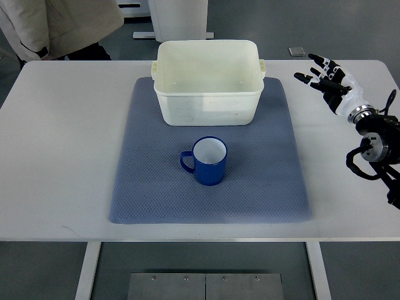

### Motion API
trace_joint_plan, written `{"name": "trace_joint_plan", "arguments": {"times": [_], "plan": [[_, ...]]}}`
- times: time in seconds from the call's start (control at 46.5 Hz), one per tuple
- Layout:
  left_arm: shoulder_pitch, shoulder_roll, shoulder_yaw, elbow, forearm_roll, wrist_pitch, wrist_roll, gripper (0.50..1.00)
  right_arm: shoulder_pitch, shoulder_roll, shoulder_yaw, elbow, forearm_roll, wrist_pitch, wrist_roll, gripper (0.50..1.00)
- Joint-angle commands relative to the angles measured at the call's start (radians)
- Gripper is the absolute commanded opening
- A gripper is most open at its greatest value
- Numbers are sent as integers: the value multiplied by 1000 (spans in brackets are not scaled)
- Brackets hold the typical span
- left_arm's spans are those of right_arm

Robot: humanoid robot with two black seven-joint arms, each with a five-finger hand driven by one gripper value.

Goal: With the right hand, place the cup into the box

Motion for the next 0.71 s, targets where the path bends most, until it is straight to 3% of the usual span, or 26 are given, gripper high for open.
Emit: {"name": "trace_joint_plan", "arguments": {"times": [0.0,0.689], "plan": [[0,0,-1,0,0,0,0,1000,0,0,0,0,0,0,0,1000],[2,0,0,0,0,0,-1,1000,0,0,0,2,0,0,3,1000]]}}
